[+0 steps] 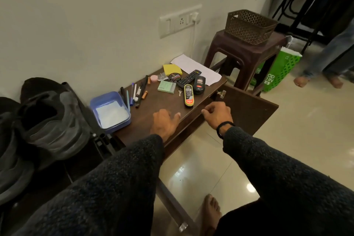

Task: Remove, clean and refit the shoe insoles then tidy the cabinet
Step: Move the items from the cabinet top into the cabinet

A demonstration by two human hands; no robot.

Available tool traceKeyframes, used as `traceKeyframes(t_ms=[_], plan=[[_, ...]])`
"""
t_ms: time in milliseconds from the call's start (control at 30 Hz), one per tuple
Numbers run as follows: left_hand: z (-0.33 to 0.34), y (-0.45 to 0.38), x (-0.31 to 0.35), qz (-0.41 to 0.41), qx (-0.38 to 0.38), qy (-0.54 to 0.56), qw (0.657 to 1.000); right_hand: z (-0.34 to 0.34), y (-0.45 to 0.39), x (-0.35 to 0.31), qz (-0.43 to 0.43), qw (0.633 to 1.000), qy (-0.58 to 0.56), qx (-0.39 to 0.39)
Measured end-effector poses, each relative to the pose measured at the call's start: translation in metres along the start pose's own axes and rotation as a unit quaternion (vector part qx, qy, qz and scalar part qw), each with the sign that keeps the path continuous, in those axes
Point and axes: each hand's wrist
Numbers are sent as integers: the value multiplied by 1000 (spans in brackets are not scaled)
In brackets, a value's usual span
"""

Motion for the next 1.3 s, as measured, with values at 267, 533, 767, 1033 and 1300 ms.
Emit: traceKeyframes(t_ms=[267, 533, 767, 1033, 1300], plan=[[78, -74, 22, -20, 56, 36, 998, 47, -111, 25, 161, 961, -224, 31], [95, -102, 37, -92, 135, 39, 986, 61, -164, -10, 217, 942, -251, 42], [96, -105, 43, -95, 124, 93, 983, 71, -178, -2, 248, 928, -277, 36], [97, -101, 53, -121, 108, 178, 971, 57, -162, -8, 255, 921, -296, 7], [104, -116, 41, -160, 118, 360, 912, 70, -168, -4, 181, 942, -283, -13]])
Point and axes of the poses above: each hand's wrist, its own y-axis away from the middle knuckle, its own z-axis out of the palm, x = y × z, and after that the axes turned 10 degrees about y, right-handed
